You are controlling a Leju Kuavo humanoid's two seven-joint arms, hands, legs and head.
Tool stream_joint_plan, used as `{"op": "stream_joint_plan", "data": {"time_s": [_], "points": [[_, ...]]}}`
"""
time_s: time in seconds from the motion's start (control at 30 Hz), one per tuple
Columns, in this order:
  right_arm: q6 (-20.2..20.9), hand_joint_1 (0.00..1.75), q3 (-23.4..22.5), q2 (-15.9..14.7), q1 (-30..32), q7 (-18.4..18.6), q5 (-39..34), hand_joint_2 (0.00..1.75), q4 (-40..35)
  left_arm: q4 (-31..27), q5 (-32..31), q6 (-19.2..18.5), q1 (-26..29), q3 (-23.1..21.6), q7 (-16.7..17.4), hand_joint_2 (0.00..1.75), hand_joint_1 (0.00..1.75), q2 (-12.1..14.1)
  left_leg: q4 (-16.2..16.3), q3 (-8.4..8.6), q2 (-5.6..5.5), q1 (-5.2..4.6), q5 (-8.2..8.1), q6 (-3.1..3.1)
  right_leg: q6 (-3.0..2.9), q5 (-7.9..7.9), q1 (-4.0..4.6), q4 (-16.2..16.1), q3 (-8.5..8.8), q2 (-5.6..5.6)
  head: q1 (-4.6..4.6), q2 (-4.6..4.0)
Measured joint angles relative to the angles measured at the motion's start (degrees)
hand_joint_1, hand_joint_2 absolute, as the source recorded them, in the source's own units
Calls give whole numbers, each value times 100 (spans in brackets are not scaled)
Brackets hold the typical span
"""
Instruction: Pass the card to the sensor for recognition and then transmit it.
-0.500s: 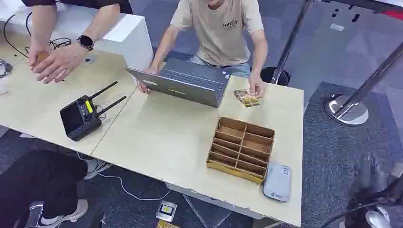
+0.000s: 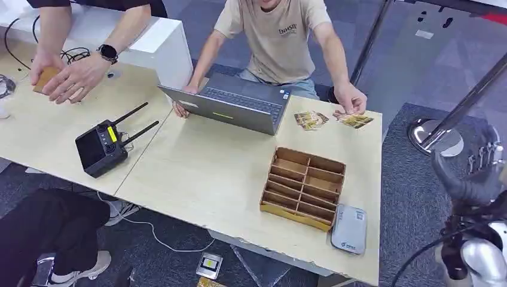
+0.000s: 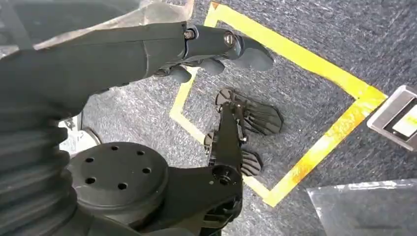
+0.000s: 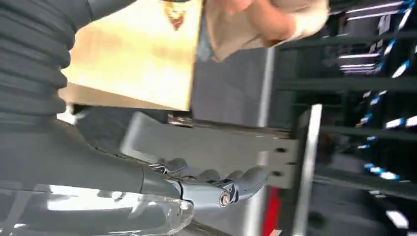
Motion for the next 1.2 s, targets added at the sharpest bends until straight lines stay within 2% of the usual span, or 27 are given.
{"op": "stream_joint_plan", "data": {"time_s": [0.27, 0.6, 0.97, 1.2], "points": [[-33, 0, 314, 17, -409, 349, 1590, 175, -710, 2, -98, -83, -8, -65, 0, 175, 0, 28, 0, -1, 0, 0, 0, 0, 0, 0, 0, 1, 0, 0, 0, 0], [-98, 0, 912, 9, -911, 664, 3565, 175, -1127, 11, -201, -230, -13, -197, 4, 175, 0, 111, 0, -1, 0, 1, 0, 0, 0, 0, 1, 1, -1, 0, -2, 0], [-232, 0, 1787, -79, -1539, 900, 5713, 175, -1130, 20, -345, -389, -16, -345, 13, 175, 0, 179, 0, -4, -2, 1, 0, 0, 0, 0, 1, 2, -2, 0, -2, 0], [-372, 0, 2405, -114, -2030, 1062, 6834, 175, -799, 22, -490, -511, -26, -481, 13, 175, 0, 190, 0, -5, -3, 1, 0, 0, 0, 0, 1, 2, -3, 0, 0, 0]]}}
